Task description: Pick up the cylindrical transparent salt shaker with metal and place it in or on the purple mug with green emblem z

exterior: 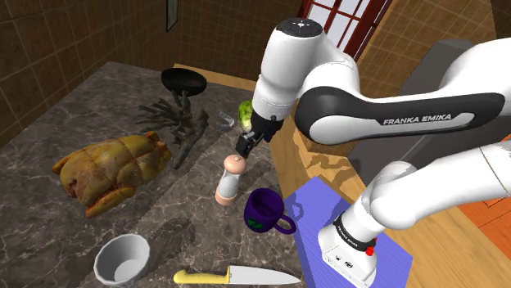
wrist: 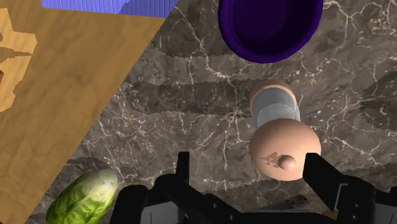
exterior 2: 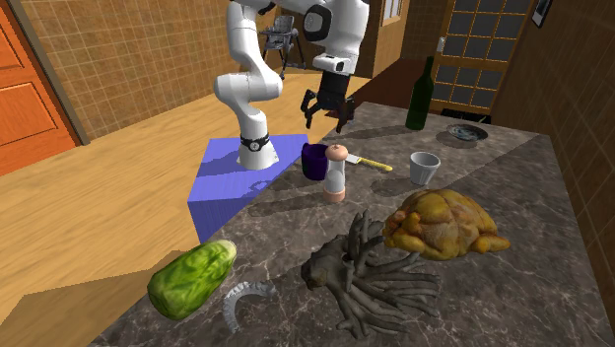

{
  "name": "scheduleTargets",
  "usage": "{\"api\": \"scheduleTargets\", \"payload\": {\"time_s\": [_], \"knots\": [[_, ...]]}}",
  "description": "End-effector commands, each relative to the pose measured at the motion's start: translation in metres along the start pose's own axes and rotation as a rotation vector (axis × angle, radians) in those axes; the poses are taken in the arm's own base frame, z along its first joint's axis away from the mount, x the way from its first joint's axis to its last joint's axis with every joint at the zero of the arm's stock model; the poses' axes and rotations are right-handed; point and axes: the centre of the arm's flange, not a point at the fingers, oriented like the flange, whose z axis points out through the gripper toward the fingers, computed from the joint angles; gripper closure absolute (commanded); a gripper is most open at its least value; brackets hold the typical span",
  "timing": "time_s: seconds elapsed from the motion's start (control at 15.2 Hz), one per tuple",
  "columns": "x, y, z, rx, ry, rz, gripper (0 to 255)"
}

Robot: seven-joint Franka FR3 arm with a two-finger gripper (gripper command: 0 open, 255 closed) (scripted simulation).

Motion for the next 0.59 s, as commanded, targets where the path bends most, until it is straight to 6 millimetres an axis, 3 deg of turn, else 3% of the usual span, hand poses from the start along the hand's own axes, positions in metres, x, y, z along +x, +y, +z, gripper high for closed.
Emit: {"api": "scheduleTargets", "payload": {"time_s": [0.0,0.2,0.53], "knots": [[0.0,-0.026,0.011,-0.01,0.011,-0.008,0],[0.001,-0.059,0.024,-0.025,0.025,-0.018,0],[0.002,-0.058,0.051,-0.025,0.025,-0.018,0]]}}
